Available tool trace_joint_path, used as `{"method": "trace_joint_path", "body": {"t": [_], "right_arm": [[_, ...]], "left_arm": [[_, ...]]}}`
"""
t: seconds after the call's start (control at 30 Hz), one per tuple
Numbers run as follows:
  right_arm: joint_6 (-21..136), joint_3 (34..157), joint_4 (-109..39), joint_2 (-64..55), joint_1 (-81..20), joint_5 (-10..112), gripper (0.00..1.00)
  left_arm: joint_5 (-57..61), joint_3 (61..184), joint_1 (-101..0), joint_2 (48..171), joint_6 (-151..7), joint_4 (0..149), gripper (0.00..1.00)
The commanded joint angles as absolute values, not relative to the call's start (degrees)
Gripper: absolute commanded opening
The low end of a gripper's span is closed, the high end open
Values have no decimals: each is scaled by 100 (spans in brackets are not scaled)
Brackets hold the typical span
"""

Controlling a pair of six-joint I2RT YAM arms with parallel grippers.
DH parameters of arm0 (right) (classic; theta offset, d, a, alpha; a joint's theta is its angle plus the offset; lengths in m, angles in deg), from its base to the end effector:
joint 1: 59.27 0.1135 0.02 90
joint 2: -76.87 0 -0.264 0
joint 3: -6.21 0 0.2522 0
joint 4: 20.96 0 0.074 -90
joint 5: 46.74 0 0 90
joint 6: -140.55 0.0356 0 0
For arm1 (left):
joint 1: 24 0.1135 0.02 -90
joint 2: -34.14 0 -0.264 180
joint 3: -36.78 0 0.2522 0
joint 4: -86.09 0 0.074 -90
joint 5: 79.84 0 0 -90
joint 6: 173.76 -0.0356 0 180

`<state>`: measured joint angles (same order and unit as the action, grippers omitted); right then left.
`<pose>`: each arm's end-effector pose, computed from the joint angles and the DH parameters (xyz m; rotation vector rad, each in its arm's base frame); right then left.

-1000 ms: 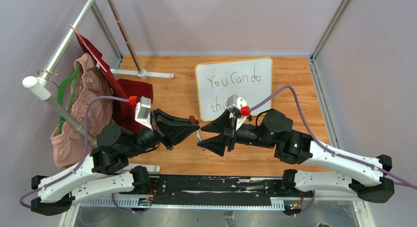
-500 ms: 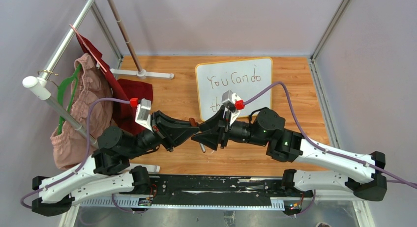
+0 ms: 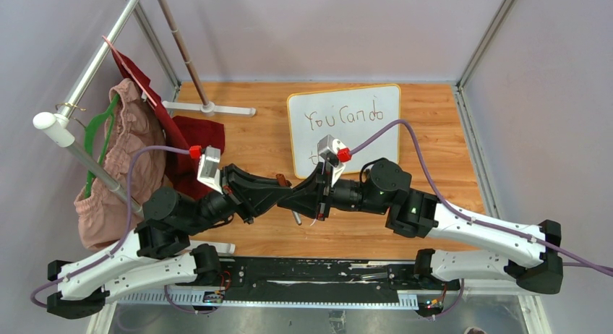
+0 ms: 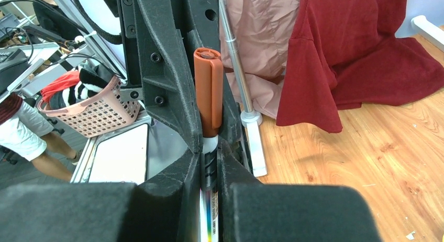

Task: Write a sentence on the whiteboard
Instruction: Place the whiteboard marker at the center of the board.

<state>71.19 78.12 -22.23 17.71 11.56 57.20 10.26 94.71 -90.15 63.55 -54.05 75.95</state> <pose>0.0697 0.2267 0.4174 -0.8570 1.2898 1.4726 0.0468 -0.1057 0.3981 0.4326 1.3195 -1.4279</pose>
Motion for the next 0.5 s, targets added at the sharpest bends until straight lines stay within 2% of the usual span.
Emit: {"method": "trace_joint_path", "body": {"t": [0.0, 0.1, 0.17, 0.3, 0.47], "right_arm": [[7120, 7751, -2155, 1830, 1086, 5675, 0], [7099, 7718, -2161, 1871, 1087, 5667, 0], [7032, 7718, -2217, 1898, 1084, 5650, 0], [6862, 7766, -2423, 1936, 1089, 5532, 0], [6674, 7771, -2645, 2053, 1095, 5363, 0]], "left_arm": [[990, 9428, -9027, 6206, -5407, 7673, 1], [998, 9399, -9027, 6168, -5418, 7670, 15], [1003, 9381, -9027, 6138, -5439, 7689, 30], [1007, 9361, -9027, 6096, -5473, 7652, 47], [1256, 9378, -9027, 6029, -5564, 7463, 60]]}}
